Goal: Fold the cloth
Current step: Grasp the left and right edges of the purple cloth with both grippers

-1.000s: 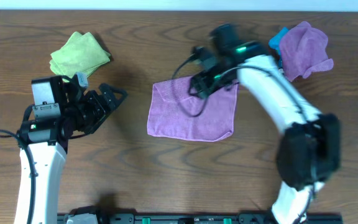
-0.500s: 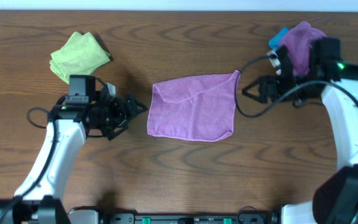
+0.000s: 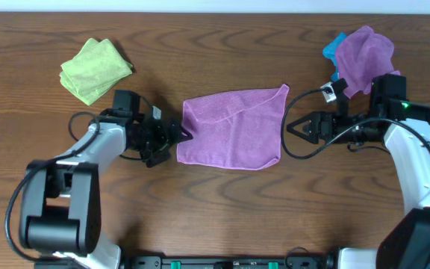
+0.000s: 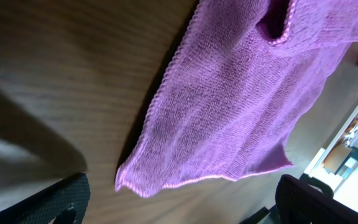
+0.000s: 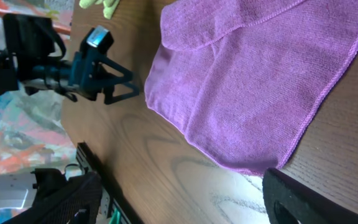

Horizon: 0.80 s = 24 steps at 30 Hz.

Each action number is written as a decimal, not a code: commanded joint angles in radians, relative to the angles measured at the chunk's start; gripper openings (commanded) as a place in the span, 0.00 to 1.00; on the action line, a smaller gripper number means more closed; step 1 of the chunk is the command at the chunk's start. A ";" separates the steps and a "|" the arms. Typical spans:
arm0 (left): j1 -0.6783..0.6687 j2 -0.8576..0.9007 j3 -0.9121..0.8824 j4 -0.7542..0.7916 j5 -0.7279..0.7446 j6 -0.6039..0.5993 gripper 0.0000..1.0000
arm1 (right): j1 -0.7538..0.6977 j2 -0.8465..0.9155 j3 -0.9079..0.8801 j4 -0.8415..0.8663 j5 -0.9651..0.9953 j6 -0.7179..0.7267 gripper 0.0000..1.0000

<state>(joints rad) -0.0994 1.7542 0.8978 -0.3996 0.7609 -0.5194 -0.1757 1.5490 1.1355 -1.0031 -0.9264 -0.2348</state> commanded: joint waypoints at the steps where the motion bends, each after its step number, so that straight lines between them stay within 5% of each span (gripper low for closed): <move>1: -0.020 0.022 -0.005 0.023 0.022 0.010 0.97 | -0.008 -0.019 -0.003 0.005 -0.035 -0.001 0.84; 10: -0.072 0.102 -0.005 0.119 0.027 -0.047 1.00 | -0.008 -0.019 -0.003 0.003 -0.035 0.005 0.86; 14: -0.086 0.110 -0.005 0.146 0.044 -0.054 0.73 | -0.008 -0.019 -0.003 -0.005 -0.022 0.011 0.88; 18: -0.086 0.110 -0.005 0.154 0.045 -0.054 0.06 | -0.006 -0.018 -0.013 -0.010 -0.012 0.011 0.89; 24: -0.084 0.110 -0.005 0.154 0.074 -0.053 0.06 | -0.006 -0.018 -0.102 0.028 0.041 0.052 0.89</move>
<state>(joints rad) -0.1818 1.8572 0.8978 -0.2451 0.8207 -0.5762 -0.1757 1.5486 1.0828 -0.9905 -0.9066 -0.2153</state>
